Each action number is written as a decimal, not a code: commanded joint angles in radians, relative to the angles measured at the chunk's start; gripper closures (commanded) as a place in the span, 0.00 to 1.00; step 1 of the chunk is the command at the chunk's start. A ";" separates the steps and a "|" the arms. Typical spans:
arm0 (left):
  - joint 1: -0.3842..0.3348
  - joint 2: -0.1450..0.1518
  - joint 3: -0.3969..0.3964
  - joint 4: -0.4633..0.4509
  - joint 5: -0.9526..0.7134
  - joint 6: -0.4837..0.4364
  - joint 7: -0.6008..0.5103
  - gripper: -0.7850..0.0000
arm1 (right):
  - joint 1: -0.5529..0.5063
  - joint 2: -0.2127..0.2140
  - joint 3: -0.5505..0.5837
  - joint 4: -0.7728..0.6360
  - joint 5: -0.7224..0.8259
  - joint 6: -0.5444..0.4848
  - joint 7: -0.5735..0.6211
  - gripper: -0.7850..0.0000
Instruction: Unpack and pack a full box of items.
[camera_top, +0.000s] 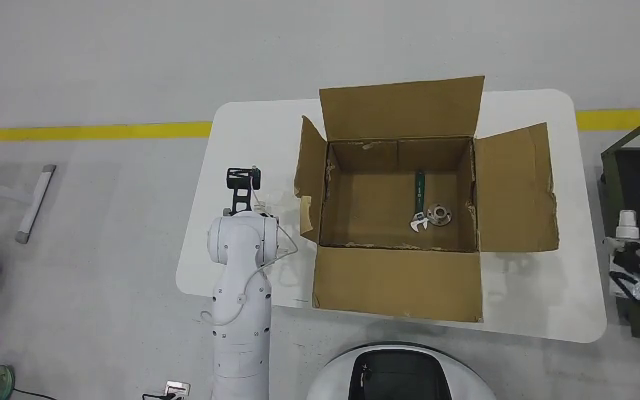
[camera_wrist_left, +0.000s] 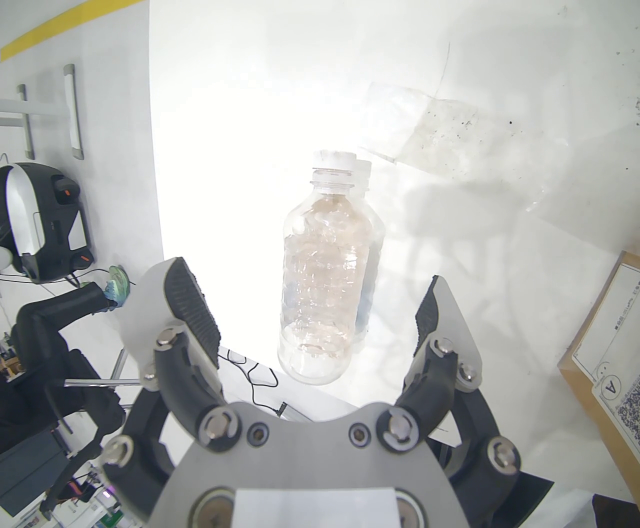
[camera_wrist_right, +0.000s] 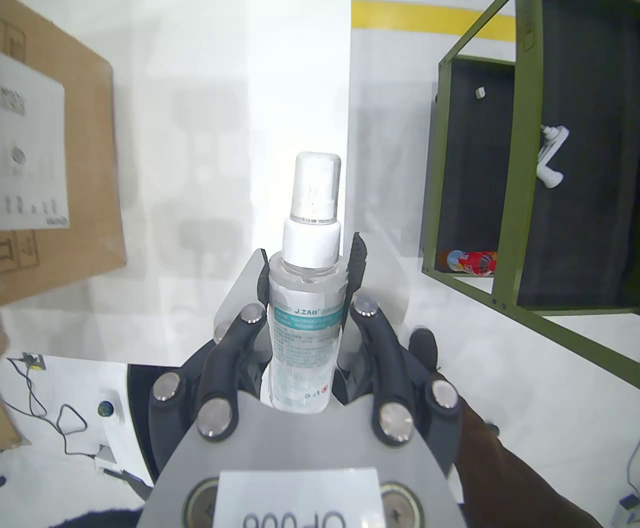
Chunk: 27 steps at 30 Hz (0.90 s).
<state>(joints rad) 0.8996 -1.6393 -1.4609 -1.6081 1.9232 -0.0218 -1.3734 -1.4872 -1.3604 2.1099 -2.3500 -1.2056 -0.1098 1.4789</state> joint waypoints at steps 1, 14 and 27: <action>0.000 0.000 0.000 0.000 0.000 0.000 0.000 0.00 | -0.052 -0.004 -0.031 0.000 0.011 0.008 -0.057 1.00; 0.000 0.000 0.000 0.000 0.000 0.000 0.000 0.00 | -0.199 -0.005 -0.157 0.092 -0.075 0.018 -0.271 1.00; 0.000 0.000 0.000 0.000 0.000 0.000 0.000 0.00 | -0.160 0.004 -0.247 0.197 -0.184 0.047 -0.333 0.33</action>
<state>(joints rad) 0.8996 -1.6393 -1.4609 -1.6081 1.9232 -0.0218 -1.3734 -1.6482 -1.3564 1.8632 -2.1546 -1.3932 -0.0650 1.1479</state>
